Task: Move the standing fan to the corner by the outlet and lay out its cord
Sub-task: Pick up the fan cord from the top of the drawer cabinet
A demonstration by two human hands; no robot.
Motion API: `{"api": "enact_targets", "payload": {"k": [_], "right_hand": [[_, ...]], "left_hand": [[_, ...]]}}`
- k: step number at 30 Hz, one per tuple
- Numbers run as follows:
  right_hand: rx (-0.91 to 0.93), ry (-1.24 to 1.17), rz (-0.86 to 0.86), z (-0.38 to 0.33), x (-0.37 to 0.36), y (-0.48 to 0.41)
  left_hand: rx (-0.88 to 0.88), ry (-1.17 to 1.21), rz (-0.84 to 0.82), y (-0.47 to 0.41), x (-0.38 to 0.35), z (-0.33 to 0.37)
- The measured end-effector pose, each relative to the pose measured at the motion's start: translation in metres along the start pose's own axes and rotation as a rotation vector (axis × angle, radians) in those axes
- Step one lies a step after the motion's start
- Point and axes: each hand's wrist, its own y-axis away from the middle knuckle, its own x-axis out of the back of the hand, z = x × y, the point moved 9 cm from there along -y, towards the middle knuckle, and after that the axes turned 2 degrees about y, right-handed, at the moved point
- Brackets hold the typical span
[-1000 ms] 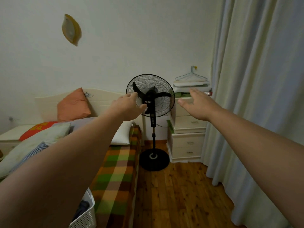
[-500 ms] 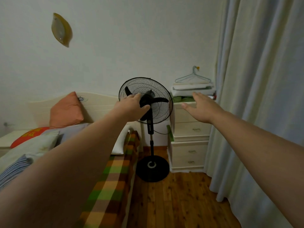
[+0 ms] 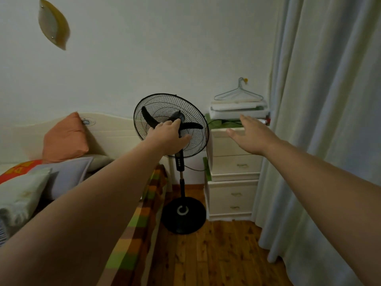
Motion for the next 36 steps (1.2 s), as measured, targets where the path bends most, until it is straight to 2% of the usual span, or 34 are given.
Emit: {"api": "enact_targets", "payload": {"k": [8, 19, 28, 36], "right_hand": [[-0.03, 0.023, 0.002, 0.011, -0.034, -0.078], [-0.079, 0.007, 0.022, 0.011, -0.071, -0.202], [-0.154, 0.047, -0.008, 0.062, -0.113, -0.256], [-0.137, 0.023, -0.021, 0.122, -0.149, -0.32]], "left_hand": [[-0.096, 0.055, -0.002, -0.1, -0.04, 0.01], [-0.177, 0.076, 0.021, -0.245, -0.063, -0.018], [-0.253, 0.094, -0.041, -0.312, -0.117, 0.001], [-0.295, 0.06, -0.074, -0.387, -0.168, 0.047]]}}
